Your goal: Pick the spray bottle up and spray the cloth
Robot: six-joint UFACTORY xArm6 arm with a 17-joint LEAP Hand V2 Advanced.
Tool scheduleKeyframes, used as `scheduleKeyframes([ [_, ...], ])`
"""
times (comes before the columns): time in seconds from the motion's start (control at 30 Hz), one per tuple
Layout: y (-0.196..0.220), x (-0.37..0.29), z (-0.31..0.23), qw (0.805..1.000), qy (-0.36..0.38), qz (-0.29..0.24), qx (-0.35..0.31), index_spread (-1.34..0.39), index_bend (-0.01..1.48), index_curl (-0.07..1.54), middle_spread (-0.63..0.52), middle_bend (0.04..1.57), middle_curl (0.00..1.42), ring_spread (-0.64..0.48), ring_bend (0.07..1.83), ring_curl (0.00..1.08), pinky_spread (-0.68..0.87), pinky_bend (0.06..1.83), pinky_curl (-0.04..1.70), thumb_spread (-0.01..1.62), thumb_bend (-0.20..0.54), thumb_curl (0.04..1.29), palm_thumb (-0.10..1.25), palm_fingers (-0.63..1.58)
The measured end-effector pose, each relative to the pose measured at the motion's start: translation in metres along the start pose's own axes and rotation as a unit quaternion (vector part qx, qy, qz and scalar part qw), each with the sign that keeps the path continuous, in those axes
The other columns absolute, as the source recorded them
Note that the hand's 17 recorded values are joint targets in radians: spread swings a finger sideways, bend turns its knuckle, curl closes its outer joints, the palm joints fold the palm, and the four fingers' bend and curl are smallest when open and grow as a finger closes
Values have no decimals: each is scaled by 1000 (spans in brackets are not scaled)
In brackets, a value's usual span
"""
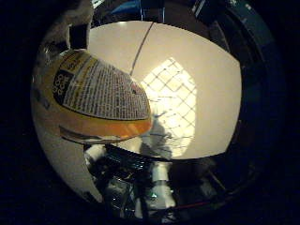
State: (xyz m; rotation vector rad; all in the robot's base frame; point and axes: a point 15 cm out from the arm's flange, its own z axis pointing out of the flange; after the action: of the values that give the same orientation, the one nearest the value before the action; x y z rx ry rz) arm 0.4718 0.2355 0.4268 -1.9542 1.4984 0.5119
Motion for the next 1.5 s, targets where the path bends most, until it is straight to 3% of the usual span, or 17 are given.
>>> scheduleKeyframes([
  [0.27,12,-10,51,992,-120,3,36,-187,1168,610,-83,1307,561,-154,1432,533,-222,1101,928,1095,-12,625,1061,1246],
  [0.6,14,-11,119,975,-215,-5,61,-179,1165,615,-83,1311,561,-153,1432,533,-219,1104,933,1076,-12,641,1064,1246],
  [1.0,16,-5,201,966,-247,-63,45,-171,1169,624,-83,1315,560,-146,1436,533,-225,1089,948,1053,-13,658,1053,1241],
  [1.5,35,24,261,967,-242,-77,5,-164,1179,628,-67,1320,564,-140,1438,537,-230,1072,962,1071,-14,628,955,1239],
])
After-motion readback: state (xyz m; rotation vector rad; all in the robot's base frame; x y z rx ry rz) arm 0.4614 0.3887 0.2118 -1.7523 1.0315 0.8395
